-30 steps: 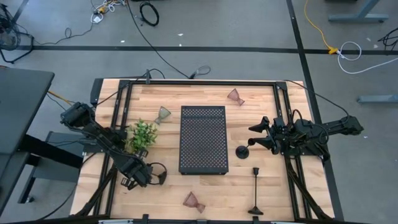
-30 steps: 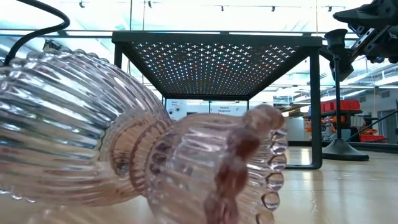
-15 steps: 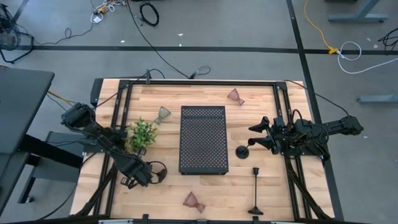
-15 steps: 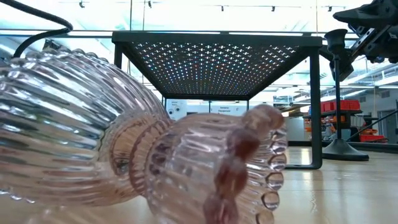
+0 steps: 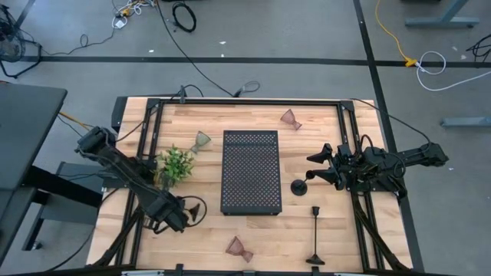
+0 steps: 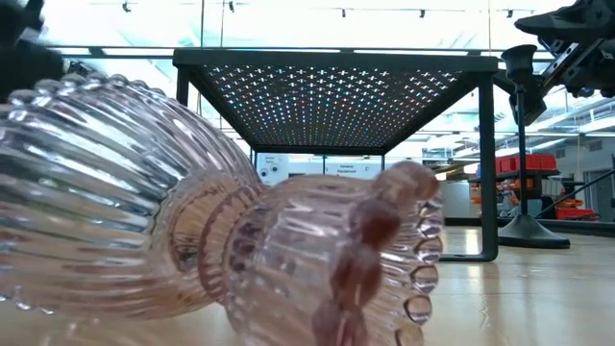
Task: Pick & Place candle stick holders
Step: Put the left black candle holder on the shelf
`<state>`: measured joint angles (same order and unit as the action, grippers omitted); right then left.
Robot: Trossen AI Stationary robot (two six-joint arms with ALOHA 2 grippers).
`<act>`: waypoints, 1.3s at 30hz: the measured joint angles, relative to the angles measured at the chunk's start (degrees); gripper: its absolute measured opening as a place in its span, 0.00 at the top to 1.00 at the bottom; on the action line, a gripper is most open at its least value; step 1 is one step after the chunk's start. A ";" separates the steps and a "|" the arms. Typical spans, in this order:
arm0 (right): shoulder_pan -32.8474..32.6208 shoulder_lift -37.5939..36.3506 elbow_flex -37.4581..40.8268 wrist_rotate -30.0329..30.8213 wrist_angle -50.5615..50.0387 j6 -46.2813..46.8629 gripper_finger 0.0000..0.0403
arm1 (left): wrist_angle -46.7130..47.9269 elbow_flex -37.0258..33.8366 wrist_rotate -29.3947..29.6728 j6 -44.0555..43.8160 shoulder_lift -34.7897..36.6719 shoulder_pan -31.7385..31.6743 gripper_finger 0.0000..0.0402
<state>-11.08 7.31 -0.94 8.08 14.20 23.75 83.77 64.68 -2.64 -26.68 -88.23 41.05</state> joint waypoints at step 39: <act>0.01 0.09 -0.01 4.94 -0.34 1.70 0.25 | 6.27 29.84 -4.97 6.93 -4.46 -27.53 0.97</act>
<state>-11.07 7.40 -0.95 13.02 13.86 25.45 90.04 94.52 -7.62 -19.75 -92.68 13.52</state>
